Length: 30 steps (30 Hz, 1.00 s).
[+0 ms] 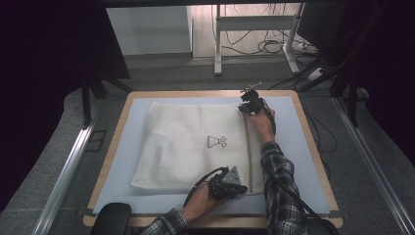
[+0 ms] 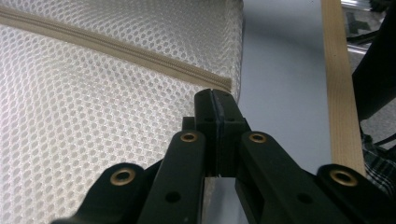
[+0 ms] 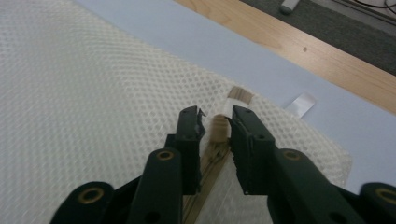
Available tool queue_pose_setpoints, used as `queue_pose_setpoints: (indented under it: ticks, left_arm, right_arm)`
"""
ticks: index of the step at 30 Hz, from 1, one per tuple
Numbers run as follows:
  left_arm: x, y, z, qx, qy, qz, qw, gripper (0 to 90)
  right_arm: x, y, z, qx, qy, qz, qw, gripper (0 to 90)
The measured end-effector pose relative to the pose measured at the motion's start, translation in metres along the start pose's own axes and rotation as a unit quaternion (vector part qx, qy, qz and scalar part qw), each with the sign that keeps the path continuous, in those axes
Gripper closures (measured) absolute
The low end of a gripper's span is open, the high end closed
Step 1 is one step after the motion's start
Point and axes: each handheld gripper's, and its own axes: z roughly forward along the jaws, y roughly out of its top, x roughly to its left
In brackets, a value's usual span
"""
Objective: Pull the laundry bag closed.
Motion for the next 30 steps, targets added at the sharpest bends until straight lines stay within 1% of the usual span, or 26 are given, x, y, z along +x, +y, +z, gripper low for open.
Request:
queue_pose_setpoints:
  ticks: [1, 2, 3, 6, 8, 9, 11, 12, 14, 15, 17, 18, 20, 23, 25, 28, 30]
  left_arm:
    - [0.001, 0.001, -0.001, 0.002, 0.000, 0.001, 1.0000, 88.4]
    - [0.002, 0.003, -0.003, 0.003, 0.006, 0.001, 1.0000, 85.8]
    - [0.002, 0.004, -0.004, 0.001, 0.008, 0.000, 1.0000, 79.8]
    - [0.002, 0.007, -0.009, -0.005, 0.017, -0.002, 0.9998, 70.0]
    - [0.003, 0.007, -0.010, -0.007, 0.013, -0.010, 0.9998, 61.3]
    - [0.003, 0.007, -0.010, -0.005, 0.014, -0.009, 0.9999, 56.8]
    - [0.002, 0.007, -0.009, 0.000, 0.017, -0.007, 0.9998, 51.3]
    - [0.001, 0.007, -0.009, 0.005, 0.019, -0.004, 0.9998, 48.6]
    - [0.000, 0.008, -0.008, 0.007, 0.022, 0.000, 0.9997, 43.0]
    - [0.000, 0.008, -0.007, 0.006, 0.023, -0.002, 0.9997, 40.5]
    - [-0.001, 0.007, -0.006, 0.010, 0.024, 0.002, 0.9997, 35.1]
    - [-0.001, 0.007, -0.006, 0.011, 0.024, 0.002, 0.9996, 33.7]
    - [-0.001, 0.006, -0.005, 0.013, 0.023, -0.001, 0.9997, 30.6]
    - [-0.002, 0.004, -0.004, 0.015, 0.020, -0.006, 0.9997, 26.2]
    - [-0.002, 0.003, -0.005, 0.017, 0.017, -0.004, 0.9997, 23.1]
    - [-0.001, 0.001, -0.008, 0.017, 0.012, -0.008, 0.9998, 19.9]
    - [0.000, -0.001, -0.011, 0.013, 0.008, -0.019, 0.9997, 18.8]
  right_arm:
    - [0.000, -0.002, -0.002, -0.001, 0.005, -0.001, 1.0000, 68.9]
    - [0.001, -0.004, -0.004, -0.003, 0.008, -0.002, 1.0000, 66.1]
    - [0.001, -0.006, -0.007, -0.004, 0.013, -0.002, 0.9999, 61.7]
    - [0.003, -0.010, -0.015, -0.009, 0.019, -0.001, 0.9998, 52.6]
    - [0.004, -0.013, -0.022, -0.013, 0.024, 0.000, 0.9996, 46.7]
    - [0.005, -0.016, -0.026, -0.014, 0.031, 0.003, 0.9994, 43.5]
    - [0.007, -0.021, -0.033, -0.013, 0.037, 0.003, 0.9992, 40.4]
    - [0.007, -0.024, -0.036, -0.018, 0.039, 0.001, 0.9991, 38.8]
    - [0.008, -0.032, -0.043, -0.019, 0.046, 0.007, 0.9987, 35.8]
    - [0.009, -0.035, -0.045, -0.019, 0.048, 0.007, 0.9986, 34.5]
    - [0.011, -0.043, -0.051, -0.024, 0.049, 0.002, 0.9985, 31.6]
    - [0.011, -0.045, -0.052, -0.024, 0.050, -0.001, 0.9985, 30.1]
    - [0.012, -0.048, -0.056, -0.019, 0.044, -0.007, 0.9988, 26.8]
    - [0.013, -0.053, -0.061, -0.026, 0.043, -0.003, 0.9987, 21.3]
    - [0.015, -0.057, -0.065, -0.025, 0.043, -0.003, 0.9987, 18.8]
    - [0.018, -0.061, -0.072, -0.026, 0.046, -0.002, 0.9986, 15.7]
    - [0.021, -0.064, -0.078, -0.025, 0.050, -0.004, 0.9984, 13.2]
